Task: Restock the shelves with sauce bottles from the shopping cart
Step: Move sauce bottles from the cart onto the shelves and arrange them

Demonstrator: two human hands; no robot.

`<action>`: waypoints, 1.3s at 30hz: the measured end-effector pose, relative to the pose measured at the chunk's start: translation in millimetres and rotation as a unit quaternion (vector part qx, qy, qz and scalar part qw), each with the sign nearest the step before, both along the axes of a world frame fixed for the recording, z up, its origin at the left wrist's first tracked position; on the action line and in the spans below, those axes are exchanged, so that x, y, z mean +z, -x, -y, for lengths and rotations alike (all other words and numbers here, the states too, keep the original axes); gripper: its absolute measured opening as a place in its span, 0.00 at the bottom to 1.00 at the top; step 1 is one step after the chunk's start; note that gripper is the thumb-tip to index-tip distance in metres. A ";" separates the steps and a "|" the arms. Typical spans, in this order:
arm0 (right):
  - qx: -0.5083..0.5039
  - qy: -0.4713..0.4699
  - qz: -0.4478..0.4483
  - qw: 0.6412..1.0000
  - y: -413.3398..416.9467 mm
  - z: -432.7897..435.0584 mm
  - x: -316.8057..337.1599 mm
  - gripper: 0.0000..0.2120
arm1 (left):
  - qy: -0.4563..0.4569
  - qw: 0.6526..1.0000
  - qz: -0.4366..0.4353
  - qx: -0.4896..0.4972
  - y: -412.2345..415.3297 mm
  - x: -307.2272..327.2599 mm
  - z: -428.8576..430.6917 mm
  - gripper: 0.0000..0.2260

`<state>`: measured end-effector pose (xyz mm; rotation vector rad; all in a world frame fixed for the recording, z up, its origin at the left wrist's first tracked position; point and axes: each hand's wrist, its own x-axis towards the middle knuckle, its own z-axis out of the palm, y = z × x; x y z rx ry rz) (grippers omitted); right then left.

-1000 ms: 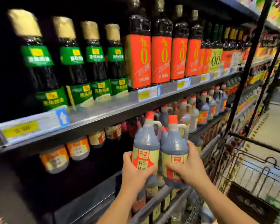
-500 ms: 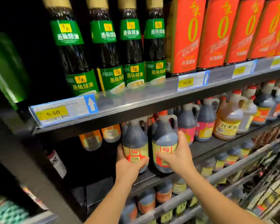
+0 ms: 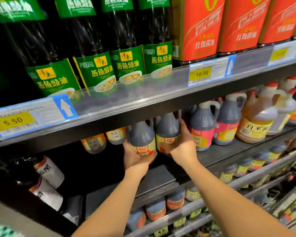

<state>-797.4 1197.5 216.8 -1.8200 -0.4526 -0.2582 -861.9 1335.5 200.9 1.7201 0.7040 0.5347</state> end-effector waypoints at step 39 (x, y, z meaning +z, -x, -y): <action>-0.077 0.247 0.001 0.966 -5.3 -16.2 8.0 0.32 | -0.104 0.994 -0.032 0.028 -12.8 -5.4 -0.7 0.52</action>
